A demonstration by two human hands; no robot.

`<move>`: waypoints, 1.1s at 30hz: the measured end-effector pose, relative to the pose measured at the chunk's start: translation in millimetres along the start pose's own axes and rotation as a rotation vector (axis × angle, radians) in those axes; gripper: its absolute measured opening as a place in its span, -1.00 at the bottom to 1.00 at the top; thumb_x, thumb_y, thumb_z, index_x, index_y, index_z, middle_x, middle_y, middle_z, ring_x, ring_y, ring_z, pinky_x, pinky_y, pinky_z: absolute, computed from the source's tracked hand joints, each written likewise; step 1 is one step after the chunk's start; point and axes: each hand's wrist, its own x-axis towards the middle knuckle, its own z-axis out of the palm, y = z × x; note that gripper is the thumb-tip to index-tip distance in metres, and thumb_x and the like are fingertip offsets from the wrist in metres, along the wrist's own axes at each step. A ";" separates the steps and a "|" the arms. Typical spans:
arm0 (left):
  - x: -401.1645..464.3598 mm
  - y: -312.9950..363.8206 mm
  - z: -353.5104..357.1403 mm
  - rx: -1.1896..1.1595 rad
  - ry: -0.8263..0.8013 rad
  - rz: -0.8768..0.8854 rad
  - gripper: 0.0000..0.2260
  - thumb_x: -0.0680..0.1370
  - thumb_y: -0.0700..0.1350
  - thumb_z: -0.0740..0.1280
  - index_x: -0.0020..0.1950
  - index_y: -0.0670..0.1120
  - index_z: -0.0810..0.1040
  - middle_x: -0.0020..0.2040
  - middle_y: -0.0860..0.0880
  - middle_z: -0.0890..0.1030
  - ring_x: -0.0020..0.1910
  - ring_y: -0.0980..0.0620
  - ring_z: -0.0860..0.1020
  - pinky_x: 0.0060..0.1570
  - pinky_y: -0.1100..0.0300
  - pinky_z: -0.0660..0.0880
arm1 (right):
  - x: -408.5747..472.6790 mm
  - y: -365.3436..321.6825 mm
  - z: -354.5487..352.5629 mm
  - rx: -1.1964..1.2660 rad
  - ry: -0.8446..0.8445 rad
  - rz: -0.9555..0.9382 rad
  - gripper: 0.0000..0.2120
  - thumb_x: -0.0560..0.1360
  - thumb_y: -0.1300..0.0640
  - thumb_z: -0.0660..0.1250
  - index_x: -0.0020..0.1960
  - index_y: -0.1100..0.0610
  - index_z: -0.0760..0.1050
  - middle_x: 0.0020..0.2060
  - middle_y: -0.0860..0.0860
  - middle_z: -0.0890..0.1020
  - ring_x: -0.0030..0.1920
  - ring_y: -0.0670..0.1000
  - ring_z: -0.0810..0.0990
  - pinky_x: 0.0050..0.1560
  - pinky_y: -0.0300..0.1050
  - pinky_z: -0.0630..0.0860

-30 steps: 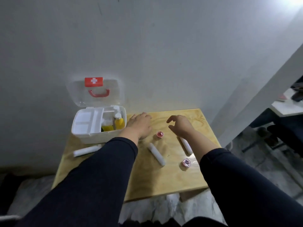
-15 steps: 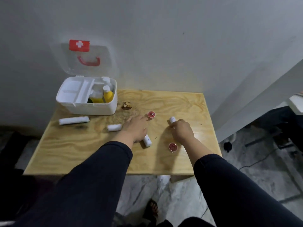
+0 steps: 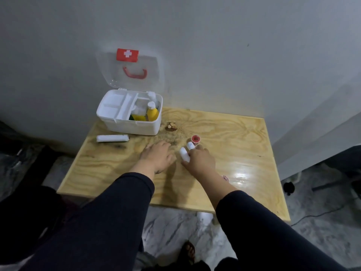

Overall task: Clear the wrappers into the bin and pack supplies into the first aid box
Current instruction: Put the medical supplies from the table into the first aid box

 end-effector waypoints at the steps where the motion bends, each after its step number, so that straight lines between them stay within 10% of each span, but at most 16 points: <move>1: -1.4 -4.7 0.2 -0.009 0.002 -0.005 -0.55 0.63 -0.01 0.11 0.52 -0.06 0.21 0.55 0.00 0.20 0.52 0.00 0.20 0.50 -0.01 0.12 | 0.0 -1.7 2.6 -0.019 0.007 0.005 -0.66 0.55 -0.07 0.09 0.26 0.03 0.36 0.10 0.16 0.51 0.11 0.22 0.47 -0.11 -0.01 0.41; 11: -9.2 -33.8 -47.5 -0.155 0.202 0.015 -0.67 0.63 -0.03 0.13 0.38 0.00 0.43 0.37 0.02 0.47 0.28 -0.07 0.48 0.19 0.00 0.47 | 24.2 -45.2 -57.3 0.459 0.088 0.102 -0.75 0.43 -0.06 0.24 -0.07 0.08 0.56 -0.10 0.09 0.58 -0.16 0.13 0.56 -0.19 -0.14 0.49; 20: -3.2 -89.3 -99.7 -0.142 0.302 -0.030 -0.65 0.60 -0.05 0.18 0.39 0.00 0.40 0.39 0.03 0.42 0.26 -0.06 0.50 0.20 0.00 0.46 | 58.1 -133.6 -98.8 0.844 0.176 -0.052 -0.45 0.41 0.17 0.44 0.30 0.02 0.26 0.05 0.07 0.52 0.02 0.13 0.57 -0.01 0.11 0.59; 28: 10.3 -142.2 -105.7 -0.026 0.204 -0.032 -0.53 0.62 0.06 0.16 0.49 -0.09 0.25 0.49 -0.08 0.26 0.43 -0.13 0.31 0.41 0.00 0.24 | 86.2 -196.3 -68.1 0.739 0.163 -0.227 -0.28 0.48 0.35 0.31 0.48 -0.06 0.08 0.40 0.06 0.39 0.35 0.09 0.41 0.18 -0.12 0.39; 33: 21.3 -165.2 -95.9 0.020 0.128 -0.004 -0.52 0.64 0.09 0.07 0.53 -0.05 0.16 0.53 -0.04 0.21 0.45 -0.14 0.28 0.40 0.02 0.25 | 88.3 -205.2 -31.1 0.581 0.152 -0.249 -0.43 0.51 0.36 0.26 0.42 0.02 0.18 0.37 0.08 0.35 0.20 0.12 0.50 0.06 -0.19 0.36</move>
